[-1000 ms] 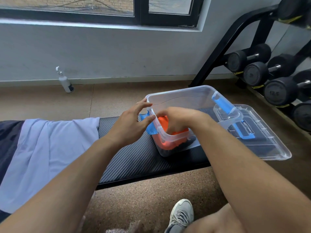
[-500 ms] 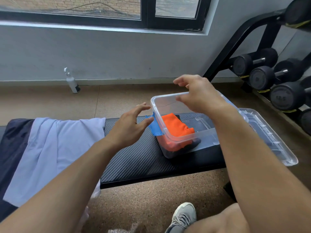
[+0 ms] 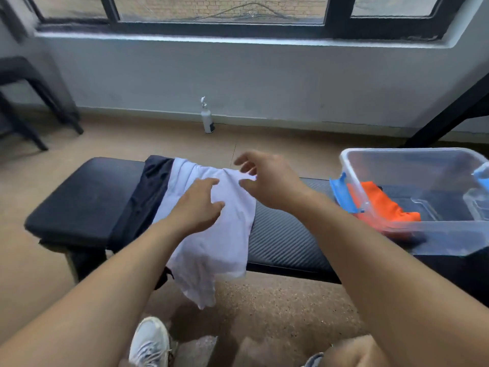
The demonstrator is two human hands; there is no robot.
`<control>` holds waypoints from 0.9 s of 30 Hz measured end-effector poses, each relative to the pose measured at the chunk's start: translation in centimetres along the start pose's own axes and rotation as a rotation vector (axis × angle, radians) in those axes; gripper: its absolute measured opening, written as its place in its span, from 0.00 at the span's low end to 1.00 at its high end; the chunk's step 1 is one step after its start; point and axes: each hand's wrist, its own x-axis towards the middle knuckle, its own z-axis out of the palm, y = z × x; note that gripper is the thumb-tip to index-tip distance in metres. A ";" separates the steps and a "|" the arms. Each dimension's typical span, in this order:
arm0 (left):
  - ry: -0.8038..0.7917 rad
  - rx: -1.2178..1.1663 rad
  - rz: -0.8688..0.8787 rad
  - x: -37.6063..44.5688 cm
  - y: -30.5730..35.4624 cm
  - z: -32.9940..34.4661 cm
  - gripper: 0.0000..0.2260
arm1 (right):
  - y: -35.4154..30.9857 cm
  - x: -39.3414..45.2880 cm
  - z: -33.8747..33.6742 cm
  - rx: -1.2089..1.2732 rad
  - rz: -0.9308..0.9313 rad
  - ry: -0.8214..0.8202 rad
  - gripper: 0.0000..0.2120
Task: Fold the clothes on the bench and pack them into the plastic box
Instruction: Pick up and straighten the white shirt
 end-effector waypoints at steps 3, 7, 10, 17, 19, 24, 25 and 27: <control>-0.010 0.040 -0.082 -1.0 -2.7 -1.2 0.29 | 0.0 0.9 3.4 -0.068 0.027 -0.180 0.21; -0.034 0.031 -0.193 -1.4 -5.2 -2.7 0.34 | 0.3 0.8 6.3 -0.252 0.004 -0.508 0.40; -0.062 0.030 -0.258 -1.7 -6.7 -3.7 0.36 | 0.6 0.2 7.4 -0.452 -0.099 -0.687 0.51; 0.018 0.106 -0.316 -1.6 -8.4 -3.8 0.17 | 1.3 -0.3 7.8 -0.318 -0.081 -0.661 0.10; 0.046 0.130 -0.306 -1.5 -8.5 -3.8 0.12 | 1.7 -0.8 7.1 -0.314 -0.028 -0.679 0.07; 0.273 0.230 -0.228 -1.4 -6.7 -4.7 0.08 | 1.7 -1.0 3.6 -0.725 0.113 -0.582 0.05; 0.317 0.166 -0.235 -1.4 -6.0 -5.0 0.09 | 1.6 -1.3 3.0 -0.796 0.155 -0.552 0.06; 0.364 -0.106 -0.254 -1.3 -4.6 -5.3 0.10 | 1.6 -1.9 1.8 -0.877 0.226 -0.503 0.05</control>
